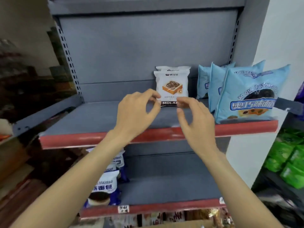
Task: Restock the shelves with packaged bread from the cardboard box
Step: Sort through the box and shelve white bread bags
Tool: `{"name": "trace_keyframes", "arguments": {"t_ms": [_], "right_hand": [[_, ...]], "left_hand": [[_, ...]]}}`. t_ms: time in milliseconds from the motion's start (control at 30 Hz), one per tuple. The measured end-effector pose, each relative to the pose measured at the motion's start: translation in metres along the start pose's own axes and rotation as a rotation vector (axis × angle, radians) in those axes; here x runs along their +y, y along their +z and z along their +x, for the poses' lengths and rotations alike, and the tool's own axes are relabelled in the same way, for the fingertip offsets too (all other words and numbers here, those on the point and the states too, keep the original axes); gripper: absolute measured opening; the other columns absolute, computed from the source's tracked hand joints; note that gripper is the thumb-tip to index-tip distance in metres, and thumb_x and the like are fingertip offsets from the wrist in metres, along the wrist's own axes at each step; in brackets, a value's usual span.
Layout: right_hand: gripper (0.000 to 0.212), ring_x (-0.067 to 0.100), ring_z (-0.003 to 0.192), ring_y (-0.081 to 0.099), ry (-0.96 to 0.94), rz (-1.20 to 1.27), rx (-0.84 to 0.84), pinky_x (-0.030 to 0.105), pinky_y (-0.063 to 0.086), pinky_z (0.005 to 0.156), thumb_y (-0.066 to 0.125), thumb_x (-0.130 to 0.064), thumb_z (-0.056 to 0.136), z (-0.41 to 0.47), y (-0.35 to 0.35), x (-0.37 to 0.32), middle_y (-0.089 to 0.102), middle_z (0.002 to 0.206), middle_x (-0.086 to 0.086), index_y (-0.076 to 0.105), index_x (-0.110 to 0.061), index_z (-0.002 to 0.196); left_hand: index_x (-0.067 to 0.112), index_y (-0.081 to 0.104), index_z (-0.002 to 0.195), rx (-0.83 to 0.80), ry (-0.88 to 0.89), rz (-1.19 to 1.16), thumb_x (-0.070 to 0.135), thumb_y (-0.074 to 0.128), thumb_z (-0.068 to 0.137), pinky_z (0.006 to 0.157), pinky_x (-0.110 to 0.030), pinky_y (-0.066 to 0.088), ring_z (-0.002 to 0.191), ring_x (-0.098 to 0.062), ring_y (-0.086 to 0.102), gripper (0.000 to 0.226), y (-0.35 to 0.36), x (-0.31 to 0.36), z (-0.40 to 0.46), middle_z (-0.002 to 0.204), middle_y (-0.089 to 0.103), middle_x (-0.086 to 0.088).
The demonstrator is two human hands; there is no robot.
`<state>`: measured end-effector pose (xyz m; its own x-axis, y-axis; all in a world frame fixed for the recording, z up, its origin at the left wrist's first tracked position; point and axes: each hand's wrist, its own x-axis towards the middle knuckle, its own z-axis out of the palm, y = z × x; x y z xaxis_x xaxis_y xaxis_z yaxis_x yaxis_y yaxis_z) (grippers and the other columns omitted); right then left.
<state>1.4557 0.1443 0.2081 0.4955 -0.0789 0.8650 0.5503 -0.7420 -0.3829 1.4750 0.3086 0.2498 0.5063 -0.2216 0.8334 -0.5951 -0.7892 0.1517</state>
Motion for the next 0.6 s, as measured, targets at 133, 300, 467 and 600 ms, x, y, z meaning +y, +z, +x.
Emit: {"name": "trace_keyframes", "arguments": {"t_ms": [133, 300, 467, 600], "right_hand": [[0.016, 0.014, 0.075, 0.054, -0.122, -0.052, 0.034, 0.025, 0.035, 0.075, 0.055, -0.019, 0.09, -0.073, -0.027, -0.021, 0.062, 0.078, -0.005, 0.064, -0.013, 0.102], [0.019, 0.016, 0.08, 0.058, -0.021, -0.02, -0.351, 0.023, 0.039, 0.07, 0.052, -0.025, 0.091, -0.199, -0.058, -0.018, 0.062, 0.084, -0.003, 0.063, -0.014, 0.101], [0.026, 0.022, 0.112, 0.05, 0.191, -0.071, -1.053, 0.031, 0.043, 0.08, 0.055, -0.025, 0.092, -0.304, -0.081, 0.002, 0.056, 0.118, 0.001, 0.058, -0.021, 0.118], [0.024, 0.017, 0.113, 0.051, 0.397, 0.094, -1.27, 0.025, 0.042, 0.087, 0.052, -0.023, 0.095, -0.369, -0.082, 0.011, 0.056, 0.122, -0.001, 0.056, -0.022, 0.119]], "left_hand": [[0.015, 0.07, 0.084, 0.153, 0.147, 0.023, 0.023, 0.053, 0.088, 0.062, -0.031, 0.046, 0.064, -0.018, 0.06, 0.018, -0.014, 0.025, -0.082, 0.069, 0.065, 0.007], [0.013, 0.071, 0.088, -0.024, -0.085, -0.04, 0.024, 0.049, 0.093, 0.057, -0.035, 0.049, 0.064, -0.014, 0.062, 0.024, -0.03, 0.048, -0.215, 0.07, 0.067, 0.004], [0.025, 0.063, 0.107, -0.515, -0.578, 0.008, 0.043, 0.043, 0.087, 0.074, -0.034, 0.049, 0.088, -0.011, 0.062, 0.034, -0.046, 0.057, -0.345, 0.093, 0.068, 0.008], [0.021, 0.054, 0.123, -0.84, -0.887, -0.054, 0.028, 0.057, 0.089, 0.087, -0.034, 0.048, 0.105, -0.017, 0.059, 0.035, -0.045, 0.06, -0.434, 0.114, 0.064, 0.001]]}}
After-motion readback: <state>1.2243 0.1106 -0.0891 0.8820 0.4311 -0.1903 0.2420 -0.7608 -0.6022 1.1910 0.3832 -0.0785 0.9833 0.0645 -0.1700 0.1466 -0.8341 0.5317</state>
